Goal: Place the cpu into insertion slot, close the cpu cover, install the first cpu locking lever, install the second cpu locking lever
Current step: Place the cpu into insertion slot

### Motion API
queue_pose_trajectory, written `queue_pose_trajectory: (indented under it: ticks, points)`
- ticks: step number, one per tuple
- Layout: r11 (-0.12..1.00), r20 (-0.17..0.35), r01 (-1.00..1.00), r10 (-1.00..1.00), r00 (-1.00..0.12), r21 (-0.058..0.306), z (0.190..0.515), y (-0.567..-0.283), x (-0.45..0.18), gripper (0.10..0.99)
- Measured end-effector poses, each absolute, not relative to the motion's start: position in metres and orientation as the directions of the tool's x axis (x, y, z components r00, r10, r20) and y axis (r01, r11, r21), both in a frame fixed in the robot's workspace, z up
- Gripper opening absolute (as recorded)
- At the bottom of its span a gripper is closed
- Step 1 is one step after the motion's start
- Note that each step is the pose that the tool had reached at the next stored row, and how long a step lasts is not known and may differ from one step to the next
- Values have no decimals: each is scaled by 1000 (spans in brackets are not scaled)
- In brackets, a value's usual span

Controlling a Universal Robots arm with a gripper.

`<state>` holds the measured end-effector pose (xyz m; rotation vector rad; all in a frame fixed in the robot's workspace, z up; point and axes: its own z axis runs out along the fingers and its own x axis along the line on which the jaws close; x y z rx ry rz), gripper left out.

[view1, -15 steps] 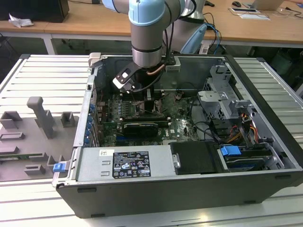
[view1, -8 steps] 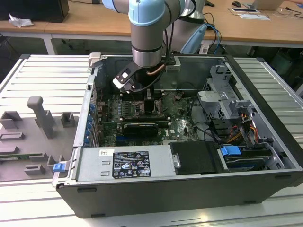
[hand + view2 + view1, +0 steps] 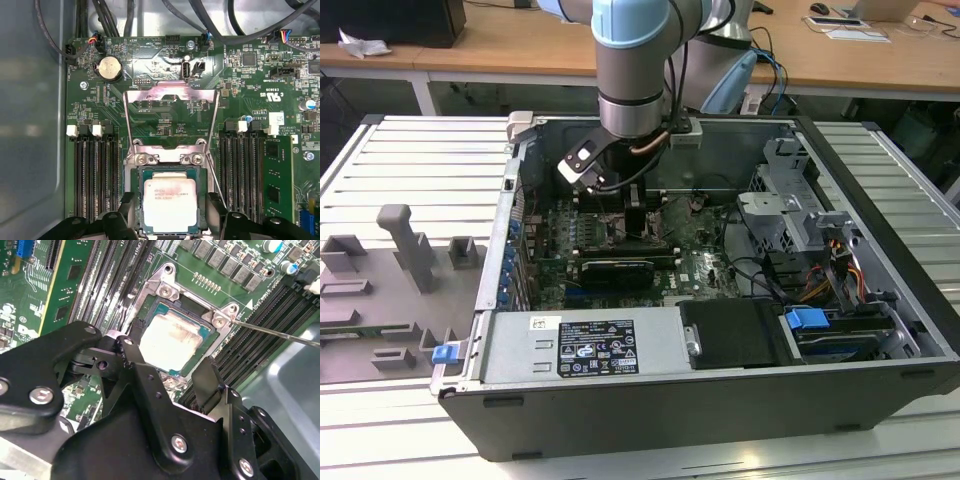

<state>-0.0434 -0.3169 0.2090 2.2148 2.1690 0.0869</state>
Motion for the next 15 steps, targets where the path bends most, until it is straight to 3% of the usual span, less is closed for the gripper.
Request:
queue_pose_trajectory:
  ticks: [1,4,6,7,8,15]
  points:
    - [-22,12,997,1000,21,68,209,-317,-43,643]
    - [-25,12,997,1000,24,68,210,-317,-43,337]
    - [-25,12,997,1000,25,68,211,-317,-43,220]
    - [-25,12,997,1000,25,68,211,-317,-43,220]
    - [-25,12,997,1000,25,68,211,-317,-43,106]
    - [-25,12,997,1000,25,68,211,-317,-43,106]
